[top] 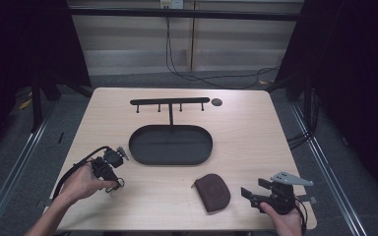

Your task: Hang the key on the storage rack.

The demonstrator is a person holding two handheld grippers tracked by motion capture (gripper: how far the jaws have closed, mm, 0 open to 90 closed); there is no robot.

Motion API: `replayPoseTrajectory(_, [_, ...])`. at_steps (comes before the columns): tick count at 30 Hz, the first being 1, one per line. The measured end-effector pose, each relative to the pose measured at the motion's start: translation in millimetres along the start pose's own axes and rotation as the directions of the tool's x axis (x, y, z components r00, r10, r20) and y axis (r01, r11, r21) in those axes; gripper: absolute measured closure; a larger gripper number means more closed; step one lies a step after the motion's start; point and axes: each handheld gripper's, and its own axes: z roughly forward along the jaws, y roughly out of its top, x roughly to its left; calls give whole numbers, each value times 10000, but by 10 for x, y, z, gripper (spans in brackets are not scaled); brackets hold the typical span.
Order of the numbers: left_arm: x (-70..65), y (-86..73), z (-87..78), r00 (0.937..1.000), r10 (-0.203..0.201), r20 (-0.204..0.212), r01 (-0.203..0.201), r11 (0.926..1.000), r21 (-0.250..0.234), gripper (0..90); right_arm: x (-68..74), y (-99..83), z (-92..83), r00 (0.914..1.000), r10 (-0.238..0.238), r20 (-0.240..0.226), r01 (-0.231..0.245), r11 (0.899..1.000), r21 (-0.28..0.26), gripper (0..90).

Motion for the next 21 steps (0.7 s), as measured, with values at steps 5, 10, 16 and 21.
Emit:
replayPoseTrajectory(5, [8, 1, -96, 9999, 23, -153, -23, 10000, 31, 716, -1, 0, 0, 10000, 9, -3, -9, 10000, -1, 194])
replayPoseTrajectory(10, [5, 13, -172, 9997, -146, -178, 149, 9998, 128, 716, 1, 1, -1, 10000, 61, 0, -61, 10000, 13, 192])
replayPoseTrajectory(16, [18, 34, -258, 9995, -205, -236, 206, 9998, 43, 716, 0, 0, -1, 10000, 74, -6, -74, 10000, 16, 190])
replayPoseTrajectory(21, [26, 53, -404, 9992, -252, -305, 246, 9995, -202, 716, -1, 1, 0, 10000, 92, 3, -92, 10000, 15, 189])
